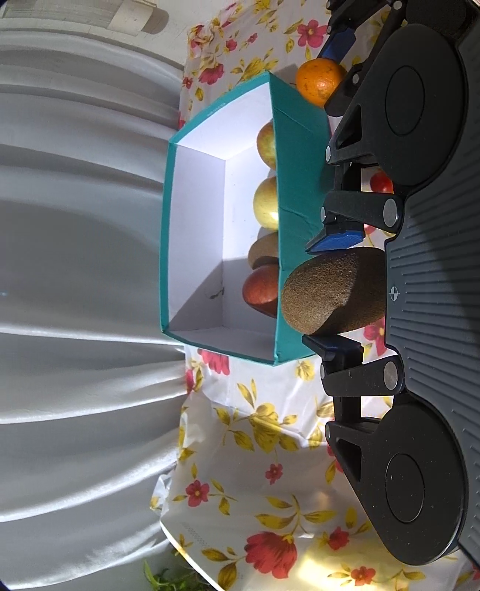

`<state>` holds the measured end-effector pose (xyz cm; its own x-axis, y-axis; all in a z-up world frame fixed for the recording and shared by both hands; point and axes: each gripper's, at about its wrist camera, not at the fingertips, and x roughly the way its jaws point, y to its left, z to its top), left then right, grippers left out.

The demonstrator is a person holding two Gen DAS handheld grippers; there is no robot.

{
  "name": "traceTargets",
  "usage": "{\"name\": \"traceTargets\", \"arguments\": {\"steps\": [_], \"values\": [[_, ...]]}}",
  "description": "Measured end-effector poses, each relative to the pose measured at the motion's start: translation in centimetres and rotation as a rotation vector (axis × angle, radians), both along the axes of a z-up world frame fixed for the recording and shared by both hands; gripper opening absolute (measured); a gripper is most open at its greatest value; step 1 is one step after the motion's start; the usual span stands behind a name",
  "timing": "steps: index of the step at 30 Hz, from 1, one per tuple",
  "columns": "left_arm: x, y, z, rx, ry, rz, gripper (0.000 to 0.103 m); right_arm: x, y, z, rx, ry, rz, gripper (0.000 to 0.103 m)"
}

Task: Organize fruits
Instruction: 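Carry the kiwi into the box with the left tool while the right tool lifts the orange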

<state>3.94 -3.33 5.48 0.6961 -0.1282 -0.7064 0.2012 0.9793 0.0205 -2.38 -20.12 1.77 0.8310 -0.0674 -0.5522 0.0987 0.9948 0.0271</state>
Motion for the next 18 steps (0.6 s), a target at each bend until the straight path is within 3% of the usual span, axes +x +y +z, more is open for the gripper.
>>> {"name": "traceTargets", "arguments": {"steps": [18], "values": [[4.5, -1.1, 2.4, -0.010, -0.086, 0.022, 0.050, -0.1, 0.2, 2.5, -0.001, -0.087, -0.016, 0.040]]}}
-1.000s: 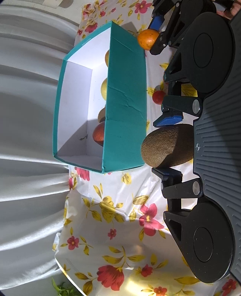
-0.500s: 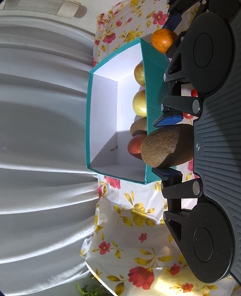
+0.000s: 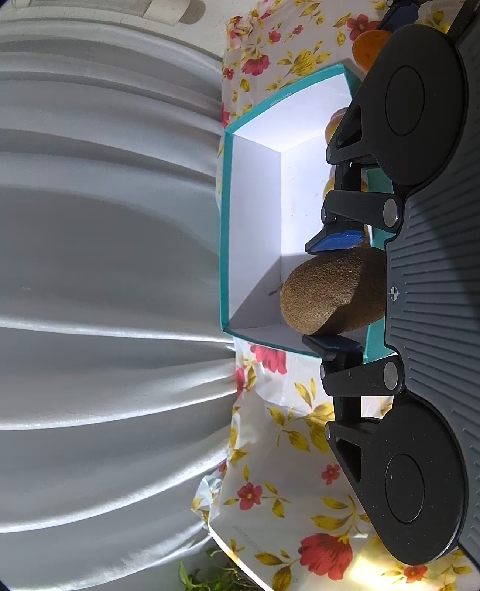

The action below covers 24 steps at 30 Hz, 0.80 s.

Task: Organize fruits
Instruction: 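Carry the kiwi into the box with the left tool while the right tool lifts the orange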

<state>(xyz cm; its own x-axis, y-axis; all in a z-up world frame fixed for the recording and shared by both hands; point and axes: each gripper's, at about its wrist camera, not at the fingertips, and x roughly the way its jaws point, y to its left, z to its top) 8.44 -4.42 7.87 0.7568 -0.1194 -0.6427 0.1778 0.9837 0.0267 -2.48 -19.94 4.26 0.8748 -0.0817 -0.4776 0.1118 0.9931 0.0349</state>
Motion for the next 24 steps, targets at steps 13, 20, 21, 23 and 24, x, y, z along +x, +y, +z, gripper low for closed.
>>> {"name": "traceTargets", "arguments": {"steps": [13, 20, 21, 23, 24], "values": [[3.9, -1.4, -2.9, 0.005, 0.040, -0.004, 0.050, 1.0, -0.4, 0.4, -0.023, -0.029, -0.027, 0.040], [6.1, -2.1, -5.2, 0.020, 0.079, -0.007, 0.050, 1.9, -0.6, 0.3, -0.037, -0.033, -0.031, 0.040], [6.3, -2.1, -5.5, 0.019, 0.085, -0.008, 0.050, 2.0, -0.6, 0.2, -0.035, -0.033, -0.034, 0.040], [6.7, -2.2, -6.0, 0.020, 0.093, -0.008, 0.050, 2.1, -0.6, 0.2, -0.037, -0.031, -0.034, 0.040], [6.9, -2.2, -6.3, 0.019, 0.096, -0.009, 0.050, 2.2, -0.5, 0.3, -0.037, -0.031, -0.037, 0.040]]}}
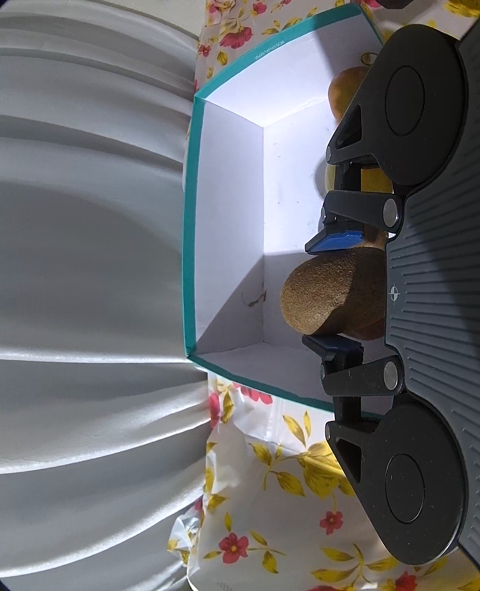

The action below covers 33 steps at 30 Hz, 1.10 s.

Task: Organize fruits
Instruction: 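Carry the kiwi into the box with the left tool while the right tool lifts the orange, then open the left tool to release the kiwi in the box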

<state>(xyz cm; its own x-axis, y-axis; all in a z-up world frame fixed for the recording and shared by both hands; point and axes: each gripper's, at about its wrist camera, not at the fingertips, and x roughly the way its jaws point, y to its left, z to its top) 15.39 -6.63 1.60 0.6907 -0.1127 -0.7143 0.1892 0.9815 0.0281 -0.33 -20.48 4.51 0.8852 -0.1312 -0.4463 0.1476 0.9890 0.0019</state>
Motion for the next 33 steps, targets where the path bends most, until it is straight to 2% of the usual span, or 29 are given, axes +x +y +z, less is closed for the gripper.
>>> {"name": "traceTargets", "arguments": {"steps": [7, 15, 21, 29, 33], "values": [[1.4, -0.5, -1.7, 0.017, 0.039, 0.001, 0.050, 0.1, 0.1, 0.1, 0.001, 0.007, -0.008, 0.040], [1.7, -0.7, -1.9, 0.020, 0.008, -0.012, 0.050, 0.2, 0.3, 0.2, 0.001, 0.014, -0.011, 0.040], [1.9, -1.1, -2.0, 0.007, 0.019, -0.024, 0.051, 0.2, 0.2, 0.2, 0.004, 0.017, -0.015, 0.040], [2.1, -1.4, -2.2, -0.001, 0.032, -0.025, 0.059, 0.3, 0.1, 0.2, 0.011, 0.020, -0.019, 0.040], [2.0, -1.5, -2.0, -0.008, 0.032, -0.029, 0.060, 0.3, 0.1, 0.2, 0.013, 0.019, -0.021, 0.040]]}}
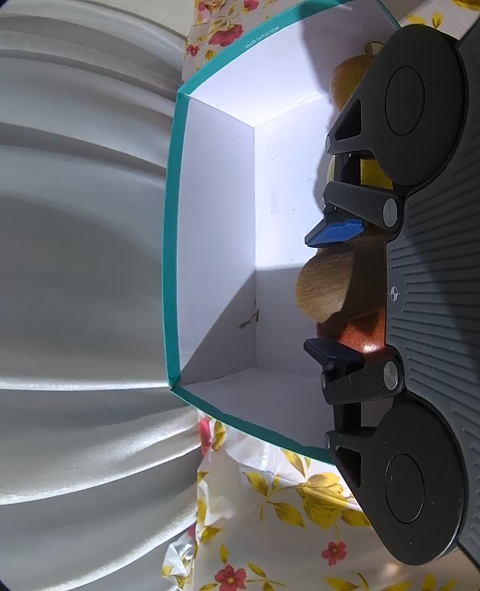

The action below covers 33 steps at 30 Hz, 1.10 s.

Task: Organize fruits
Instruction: 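Open the left tool to release the kiwi in the box, then lower the orange into the box and open the right tool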

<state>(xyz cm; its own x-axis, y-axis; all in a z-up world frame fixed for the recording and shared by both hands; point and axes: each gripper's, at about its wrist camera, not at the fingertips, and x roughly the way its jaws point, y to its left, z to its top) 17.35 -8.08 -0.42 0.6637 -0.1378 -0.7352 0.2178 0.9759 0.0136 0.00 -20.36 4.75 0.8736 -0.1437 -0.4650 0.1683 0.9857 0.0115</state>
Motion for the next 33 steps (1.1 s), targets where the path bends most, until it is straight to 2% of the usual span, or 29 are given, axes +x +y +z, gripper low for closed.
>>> {"name": "traceTargets", "arguments": {"steps": [4, 9, 12, 17, 22, 33], "values": [[-0.2, 0.3, 0.5, -0.017, -0.014, 0.012, 0.068, 0.0, 0.0, 0.0, -0.001, 0.001, 0.001, 0.040], [-0.2, 0.5, 0.8, -0.015, -0.017, 0.020, 0.070, -0.1, -0.1, 0.0, 0.000, 0.002, 0.006, 0.040], [-0.4, 0.6, 1.1, -0.016, -0.025, 0.024, 0.075, 0.0, -0.2, 0.0, -0.001, 0.001, 0.007, 0.040], [-0.9, 1.0, 1.8, -0.014, -0.046, 0.036, 0.095, 0.2, -0.2, -0.1, -0.004, 0.001, 0.007, 0.040], [-1.9, 1.5, 2.8, 0.001, -0.060, 0.032, 0.102, 0.4, -0.4, -0.2, -0.007, -0.005, 0.012, 0.040], [-5.2, 2.1, 4.7, -0.013, -0.061, 0.008, 0.103, 0.7, -1.0, -0.2, -0.029, -0.019, 0.013, 0.040]]}}
